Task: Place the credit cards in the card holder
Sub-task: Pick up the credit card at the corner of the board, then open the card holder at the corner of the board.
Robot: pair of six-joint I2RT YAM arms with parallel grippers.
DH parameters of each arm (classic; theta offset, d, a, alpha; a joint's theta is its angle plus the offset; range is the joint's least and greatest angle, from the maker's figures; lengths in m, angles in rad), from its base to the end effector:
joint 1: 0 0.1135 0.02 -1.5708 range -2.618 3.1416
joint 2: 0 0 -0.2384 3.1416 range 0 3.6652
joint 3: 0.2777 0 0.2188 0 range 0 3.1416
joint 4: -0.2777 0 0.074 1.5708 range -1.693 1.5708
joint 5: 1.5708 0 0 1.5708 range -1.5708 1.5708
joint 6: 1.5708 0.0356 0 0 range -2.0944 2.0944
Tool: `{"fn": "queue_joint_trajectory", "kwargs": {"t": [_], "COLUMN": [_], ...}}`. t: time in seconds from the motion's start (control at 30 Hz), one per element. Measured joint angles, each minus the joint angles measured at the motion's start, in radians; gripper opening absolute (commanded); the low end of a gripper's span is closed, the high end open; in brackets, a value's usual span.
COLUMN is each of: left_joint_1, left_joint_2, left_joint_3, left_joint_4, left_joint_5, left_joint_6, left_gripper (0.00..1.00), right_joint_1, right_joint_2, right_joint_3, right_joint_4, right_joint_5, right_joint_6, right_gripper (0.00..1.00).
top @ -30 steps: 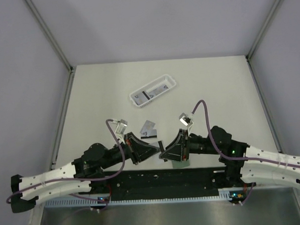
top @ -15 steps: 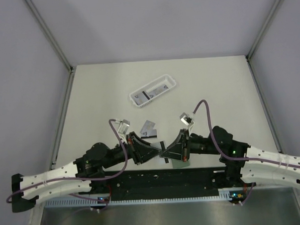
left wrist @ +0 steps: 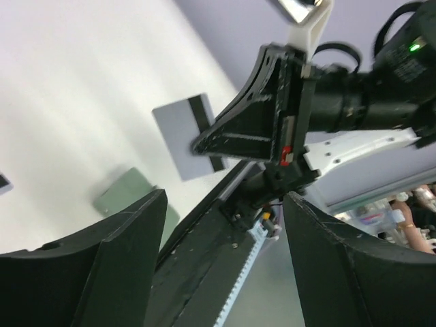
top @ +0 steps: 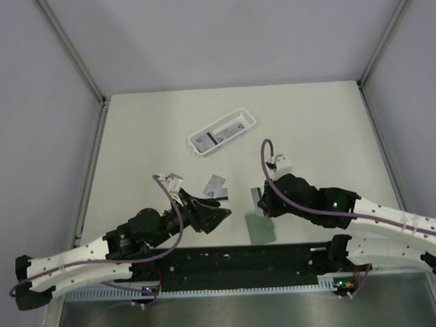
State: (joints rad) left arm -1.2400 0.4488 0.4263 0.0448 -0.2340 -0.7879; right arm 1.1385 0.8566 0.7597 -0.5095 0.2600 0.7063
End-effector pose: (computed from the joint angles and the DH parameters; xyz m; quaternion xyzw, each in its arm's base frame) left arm 0.0486 -0.1160 0.2746 0.0743 0.6954 -0.5597 0.4446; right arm 0.0788 0.1489 0.2712 -0.1296 0.8710 0.2971 0.3692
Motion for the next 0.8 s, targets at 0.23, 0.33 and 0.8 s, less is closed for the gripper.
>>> {"fn": "queue_joint_trajectory", "kwargs": {"t": [0.23, 0.33, 0.8], "left_joint_1": [0.000, 0.000, -0.006], "left_joint_2": [0.251, 0.375, 0.908], "left_joint_3": [-0.041, -0.060, -0.075], "left_joint_4": [0.064, 0.126, 0.574], "left_joint_5": [-0.002, 0.027, 0.123], "left_joint_6": [-0.008, -0.008, -0.013], "left_gripper": [0.00, 0.00, 0.00], "right_joint_1": [-0.050, -0.051, -0.085], "right_joint_2": [0.202, 0.268, 0.384], "right_joint_3": [0.133, 0.144, 0.035], "right_joint_4": [-0.266, -0.272, -0.189], "right_joint_5": [0.070, 0.050, -0.099], "right_joint_6": [0.024, 0.056, 0.162], "right_gripper": [0.00, 0.00, 0.00]}}
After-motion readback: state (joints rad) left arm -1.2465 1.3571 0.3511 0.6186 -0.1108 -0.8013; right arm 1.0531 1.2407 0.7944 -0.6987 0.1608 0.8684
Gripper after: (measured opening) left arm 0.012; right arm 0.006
